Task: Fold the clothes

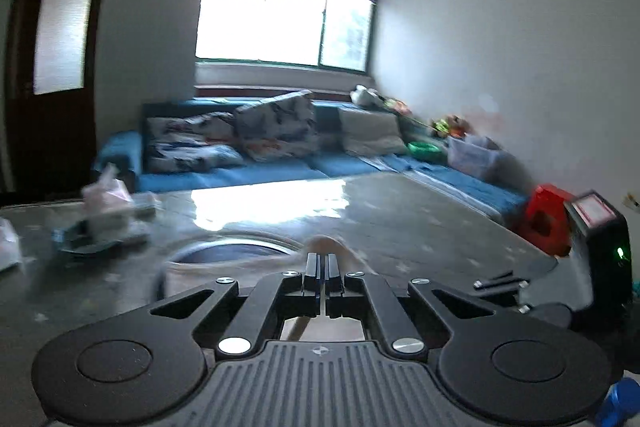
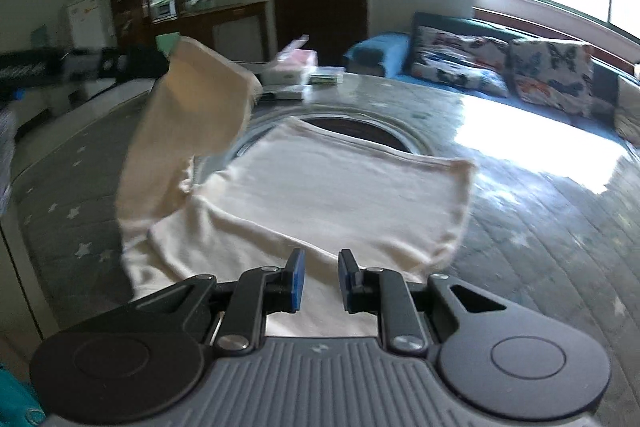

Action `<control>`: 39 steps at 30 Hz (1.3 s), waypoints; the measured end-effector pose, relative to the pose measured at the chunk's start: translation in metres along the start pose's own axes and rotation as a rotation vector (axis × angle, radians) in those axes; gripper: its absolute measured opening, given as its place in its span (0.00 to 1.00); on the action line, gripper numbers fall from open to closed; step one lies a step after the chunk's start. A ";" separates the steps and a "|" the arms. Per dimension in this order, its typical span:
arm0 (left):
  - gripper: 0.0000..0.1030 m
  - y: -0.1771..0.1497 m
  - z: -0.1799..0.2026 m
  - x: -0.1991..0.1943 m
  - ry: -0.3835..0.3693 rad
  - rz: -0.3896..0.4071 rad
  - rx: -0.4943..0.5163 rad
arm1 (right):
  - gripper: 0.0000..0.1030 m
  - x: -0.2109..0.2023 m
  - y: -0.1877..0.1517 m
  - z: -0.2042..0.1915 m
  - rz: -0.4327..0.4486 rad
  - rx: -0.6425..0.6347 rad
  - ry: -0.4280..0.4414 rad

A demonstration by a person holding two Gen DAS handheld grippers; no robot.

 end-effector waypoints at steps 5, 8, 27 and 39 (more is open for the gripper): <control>0.11 -0.022 0.020 0.033 -0.075 -0.110 0.006 | 0.17 0.000 -0.008 0.020 -0.018 0.057 -0.042; 0.15 -0.035 0.021 0.040 -0.084 -0.162 0.021 | 0.17 0.002 -0.010 0.019 -0.035 0.073 -0.020; 0.50 -0.098 -0.091 -0.040 0.250 -0.253 -0.025 | 0.11 0.044 -0.022 -0.027 -0.153 0.049 0.056; 0.49 -0.096 -0.081 -0.027 0.186 -0.263 0.023 | 0.04 -0.011 0.023 -0.016 0.006 -0.001 -0.024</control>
Point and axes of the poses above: each gripper's, at about its wrist camera, not at the fingertips, and x roughly the way its jaws point, z to its right, y to its top, the point moved 7 cm from there along x, roughly the way its jaws point, and after that the axes turned 11 degrees about -y, right-handed, at the moved point
